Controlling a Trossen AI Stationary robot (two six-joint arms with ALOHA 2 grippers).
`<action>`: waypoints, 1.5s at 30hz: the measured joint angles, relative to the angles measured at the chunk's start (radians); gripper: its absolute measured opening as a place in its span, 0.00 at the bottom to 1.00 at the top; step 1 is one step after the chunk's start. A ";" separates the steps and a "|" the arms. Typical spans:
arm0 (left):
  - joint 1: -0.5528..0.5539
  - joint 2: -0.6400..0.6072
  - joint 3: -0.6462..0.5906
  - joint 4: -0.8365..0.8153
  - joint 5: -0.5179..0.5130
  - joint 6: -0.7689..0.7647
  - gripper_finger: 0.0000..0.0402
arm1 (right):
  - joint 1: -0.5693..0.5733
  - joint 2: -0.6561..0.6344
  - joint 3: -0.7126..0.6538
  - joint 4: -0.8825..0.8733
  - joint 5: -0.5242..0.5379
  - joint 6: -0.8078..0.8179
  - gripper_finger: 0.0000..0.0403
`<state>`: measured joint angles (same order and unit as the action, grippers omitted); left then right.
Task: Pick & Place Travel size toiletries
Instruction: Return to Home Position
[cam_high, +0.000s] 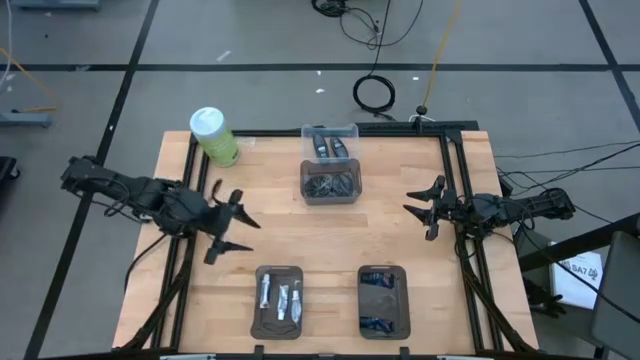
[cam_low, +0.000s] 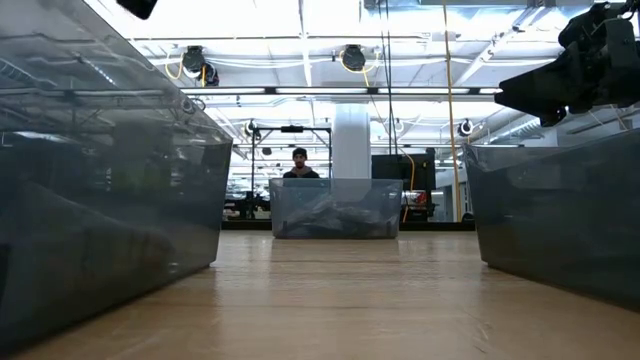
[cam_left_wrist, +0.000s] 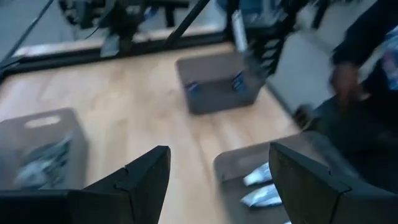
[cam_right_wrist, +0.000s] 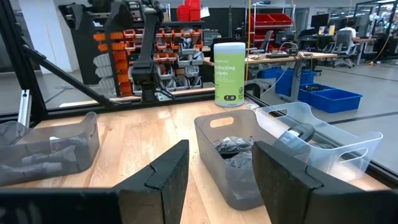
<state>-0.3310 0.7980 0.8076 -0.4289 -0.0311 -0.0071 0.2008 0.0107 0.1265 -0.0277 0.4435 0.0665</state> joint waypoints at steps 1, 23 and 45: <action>0.011 -0.031 -0.027 0.025 0.031 -0.002 0.66 | 0.000 0.000 0.000 0.000 0.000 0.000 0.41; 0.123 -0.656 -0.480 0.509 0.163 0.120 0.66 | 0.000 0.000 0.000 0.000 0.000 0.000 0.41; 0.269 -0.736 -0.638 0.562 0.082 0.082 0.66 | 0.000 0.000 0.000 0.000 0.000 0.000 0.41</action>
<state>-0.0617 0.0620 0.1696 0.1328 0.0509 0.0750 0.2006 0.0105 0.1265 -0.0275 0.4435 0.0664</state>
